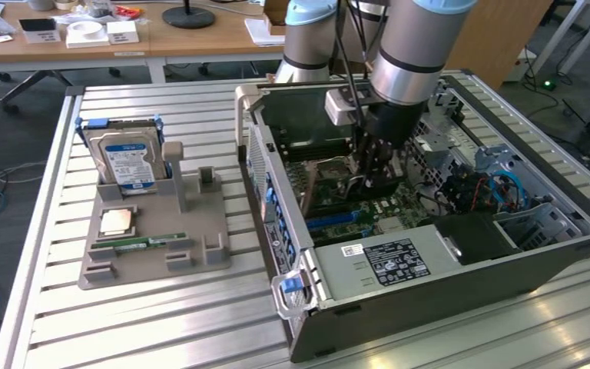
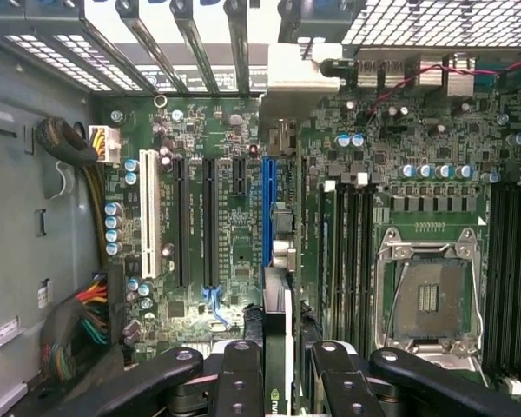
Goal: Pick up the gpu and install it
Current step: 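Insert the gpu into the slot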
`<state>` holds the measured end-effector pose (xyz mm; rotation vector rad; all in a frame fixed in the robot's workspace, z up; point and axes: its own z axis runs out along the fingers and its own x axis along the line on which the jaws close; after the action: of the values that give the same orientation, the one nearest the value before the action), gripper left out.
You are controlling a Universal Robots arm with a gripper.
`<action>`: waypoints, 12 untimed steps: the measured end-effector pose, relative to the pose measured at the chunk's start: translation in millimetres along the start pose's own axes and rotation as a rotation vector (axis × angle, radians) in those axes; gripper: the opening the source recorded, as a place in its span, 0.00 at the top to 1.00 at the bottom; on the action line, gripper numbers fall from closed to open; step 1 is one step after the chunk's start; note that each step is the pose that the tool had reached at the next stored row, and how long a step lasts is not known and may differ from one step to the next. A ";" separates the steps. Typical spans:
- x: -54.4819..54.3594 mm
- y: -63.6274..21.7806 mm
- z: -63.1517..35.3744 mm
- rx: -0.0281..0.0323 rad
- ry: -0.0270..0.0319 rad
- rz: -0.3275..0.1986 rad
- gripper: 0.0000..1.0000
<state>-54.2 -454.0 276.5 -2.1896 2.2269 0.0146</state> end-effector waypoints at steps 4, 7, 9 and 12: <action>0.1 3.0 2.0 0.0001 -0.0002 0.000 0.74; 0.2 5.5 4.5 0.0000 -0.0001 -0.001 0.74; 0.3 5.9 4.7 -0.0001 0.0002 -0.001 0.74; 0.3 7.0 5.2 0.0000 -0.0001 0.000 0.74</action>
<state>-61.2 -454.1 271.2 -2.1899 2.2264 0.0147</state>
